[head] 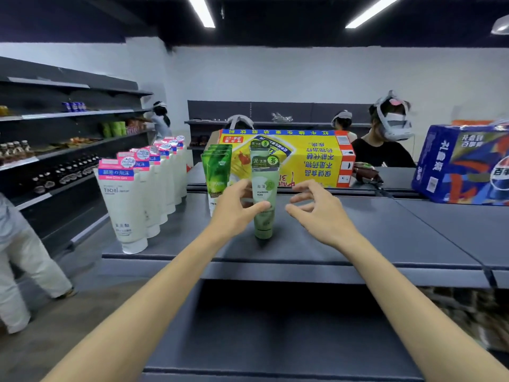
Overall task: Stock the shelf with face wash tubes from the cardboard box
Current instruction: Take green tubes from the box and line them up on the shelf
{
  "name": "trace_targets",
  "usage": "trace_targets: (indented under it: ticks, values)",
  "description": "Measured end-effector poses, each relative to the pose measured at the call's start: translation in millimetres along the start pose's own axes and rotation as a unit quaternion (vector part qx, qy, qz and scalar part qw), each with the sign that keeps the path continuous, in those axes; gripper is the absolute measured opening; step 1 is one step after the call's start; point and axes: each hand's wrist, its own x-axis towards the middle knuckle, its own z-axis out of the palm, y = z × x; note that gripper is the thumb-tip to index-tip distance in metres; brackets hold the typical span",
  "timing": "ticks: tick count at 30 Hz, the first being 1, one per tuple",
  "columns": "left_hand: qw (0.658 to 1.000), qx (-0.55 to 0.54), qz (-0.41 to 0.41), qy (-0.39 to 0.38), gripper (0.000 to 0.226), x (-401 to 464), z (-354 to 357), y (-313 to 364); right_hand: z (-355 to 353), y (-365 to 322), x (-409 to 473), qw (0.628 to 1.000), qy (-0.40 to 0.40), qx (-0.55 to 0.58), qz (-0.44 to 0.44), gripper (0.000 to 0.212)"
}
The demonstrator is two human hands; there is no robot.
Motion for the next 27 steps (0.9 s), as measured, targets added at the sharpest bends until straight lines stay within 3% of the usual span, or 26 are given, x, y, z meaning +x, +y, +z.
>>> trace_targets:
  ticks: [10, 18, 27]
  values:
    - [0.999, -0.006, -0.033, 0.021, 0.037, -11.3, 3.7, -13.5, 29.3, 12.8, 23.4, 0.991, -0.058, 0.111, -0.04, 0.031]
    - [0.997, -0.004, -0.048, 0.065, 0.048, -4.6, -6.1, -19.7, 47.5, 18.4, 52.6, 0.991, -0.032, 0.13, -0.027, 0.021]
    - [0.995, -0.009, -0.044, 0.093, 0.039, 2.9, 6.0, -23.4, 68.9, 27.3, 99.6, 0.994, 0.0, 0.109, -0.007, 0.022]
